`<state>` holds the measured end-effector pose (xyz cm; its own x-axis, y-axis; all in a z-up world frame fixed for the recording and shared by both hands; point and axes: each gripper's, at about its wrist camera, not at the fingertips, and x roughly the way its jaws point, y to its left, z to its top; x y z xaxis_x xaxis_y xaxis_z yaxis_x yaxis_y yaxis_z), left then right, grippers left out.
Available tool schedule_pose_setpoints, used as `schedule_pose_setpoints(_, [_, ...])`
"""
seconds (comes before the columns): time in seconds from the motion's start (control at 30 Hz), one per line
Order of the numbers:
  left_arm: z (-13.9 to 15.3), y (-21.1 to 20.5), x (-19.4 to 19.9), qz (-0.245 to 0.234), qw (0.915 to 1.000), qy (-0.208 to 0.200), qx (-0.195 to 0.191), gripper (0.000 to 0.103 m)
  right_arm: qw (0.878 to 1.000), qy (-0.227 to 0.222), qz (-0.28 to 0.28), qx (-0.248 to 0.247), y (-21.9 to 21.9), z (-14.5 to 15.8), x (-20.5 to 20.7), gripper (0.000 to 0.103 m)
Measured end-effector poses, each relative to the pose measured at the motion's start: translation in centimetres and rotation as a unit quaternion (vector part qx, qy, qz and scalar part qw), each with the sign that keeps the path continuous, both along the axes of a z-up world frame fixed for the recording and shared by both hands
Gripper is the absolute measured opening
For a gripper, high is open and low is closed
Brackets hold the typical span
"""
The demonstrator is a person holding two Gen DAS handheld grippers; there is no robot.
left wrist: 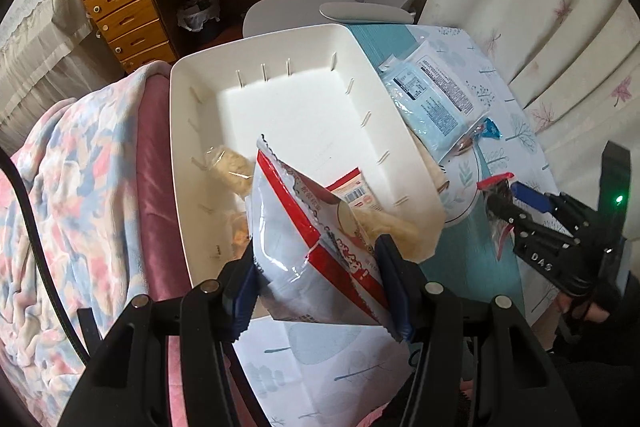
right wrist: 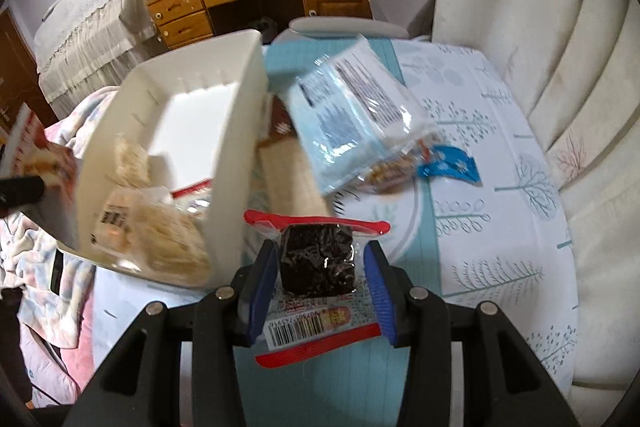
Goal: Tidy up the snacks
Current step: 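Release the red-white bag into the white tray with the left gripper while the right holds the chocolate packet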
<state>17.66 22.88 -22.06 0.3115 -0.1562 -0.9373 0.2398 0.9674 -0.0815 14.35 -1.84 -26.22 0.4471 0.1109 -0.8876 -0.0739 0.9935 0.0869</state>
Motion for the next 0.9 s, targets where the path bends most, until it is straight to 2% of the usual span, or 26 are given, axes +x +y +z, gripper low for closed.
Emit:
schedule_pose_setpoints(0.23, [-1.2,2.6,-0.4,-0.006,0.9993,-0.013,-0.035,0.054,0.999,-0.025,0.029,0.013,4.0,2.2,0.5,0.044])
schedule_pose_setpoints(0.27, [-1.1,2.9,-0.4,-0.007,0.9991,-0.018,-0.038,0.054,0.999,-0.028,0.033,0.014,4.5,2.5,0.5,0.039])
schedule_pose_setpoints(0.3, [-1.2,3.2,-0.4,-0.005,0.9989,-0.024,-0.039,0.054,0.998,-0.034,0.042,0.020,5.2,2.8,0.7,0.027])
schedule_pose_setpoints(0.33, [-1.2,3.6,-0.4,-0.003,0.9989,-0.026,-0.039,0.054,0.998,-0.038,0.049,0.022,5.8,3.1,0.9,0.026])
schedule_pose_setpoints(0.57, [-1.9,5.4,0.2,0.027,0.9982,-0.021,-0.050,0.056,0.995,-0.054,0.079,0.017,8.4,4.1,1.9,0.025])
schedule_pose_setpoints(0.67, [-2.2,5.9,0.4,0.036,0.9976,-0.014,-0.058,0.060,0.995,-0.052,0.080,0.022,8.6,4.1,1.7,0.025])
schedule_pose_setpoints(0.77, [-2.2,6.0,0.4,0.043,0.9965,-0.014,-0.070,0.084,0.996,-0.044,0.078,0.021,8.6,3.9,1.3,0.026])
schedule_pose_setpoints(0.9, [-2.1,5.5,0.5,0.054,0.9948,-0.013,-0.086,0.085,0.996,-0.033,0.073,0.027,8.1,3.7,0.5,0.026])
